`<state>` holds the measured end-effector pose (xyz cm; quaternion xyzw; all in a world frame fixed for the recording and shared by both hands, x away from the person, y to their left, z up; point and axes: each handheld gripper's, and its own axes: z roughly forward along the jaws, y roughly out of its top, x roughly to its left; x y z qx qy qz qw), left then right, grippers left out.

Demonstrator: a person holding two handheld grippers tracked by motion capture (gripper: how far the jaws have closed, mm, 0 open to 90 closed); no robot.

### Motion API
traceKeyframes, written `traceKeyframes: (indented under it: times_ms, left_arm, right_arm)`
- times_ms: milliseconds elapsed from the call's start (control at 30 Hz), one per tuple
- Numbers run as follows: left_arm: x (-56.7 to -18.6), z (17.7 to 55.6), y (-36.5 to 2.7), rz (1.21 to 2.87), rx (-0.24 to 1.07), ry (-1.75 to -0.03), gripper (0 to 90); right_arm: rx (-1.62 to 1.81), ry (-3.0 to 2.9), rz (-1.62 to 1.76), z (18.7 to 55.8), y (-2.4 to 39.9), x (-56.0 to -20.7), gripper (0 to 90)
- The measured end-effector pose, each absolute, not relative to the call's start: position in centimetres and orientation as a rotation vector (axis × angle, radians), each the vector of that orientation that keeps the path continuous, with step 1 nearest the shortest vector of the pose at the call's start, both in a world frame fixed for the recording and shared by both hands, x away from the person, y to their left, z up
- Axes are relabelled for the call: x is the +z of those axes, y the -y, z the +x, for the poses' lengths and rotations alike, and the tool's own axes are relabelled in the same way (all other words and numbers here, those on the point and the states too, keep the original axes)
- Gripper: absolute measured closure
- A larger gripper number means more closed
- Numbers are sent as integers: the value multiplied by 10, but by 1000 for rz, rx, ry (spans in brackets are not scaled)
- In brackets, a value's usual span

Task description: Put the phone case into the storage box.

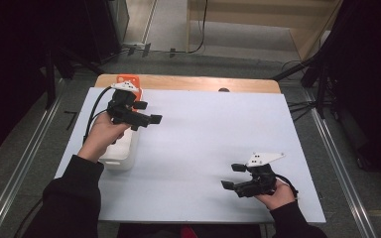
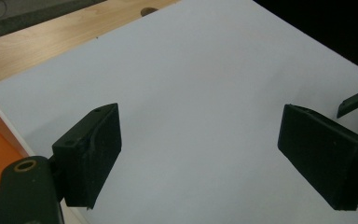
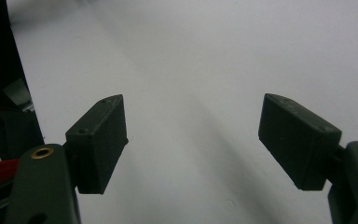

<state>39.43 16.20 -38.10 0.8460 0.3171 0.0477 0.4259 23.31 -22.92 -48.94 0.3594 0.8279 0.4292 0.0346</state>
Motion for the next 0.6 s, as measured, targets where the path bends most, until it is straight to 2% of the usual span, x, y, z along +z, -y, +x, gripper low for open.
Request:
traceKeyframes:
  times_ms: [600]
  left_arm:
    - [-392,366,-161,2100,53,-717,136]
  right_arm:
    - [1319,-2541,1105,234,230,-490,223]
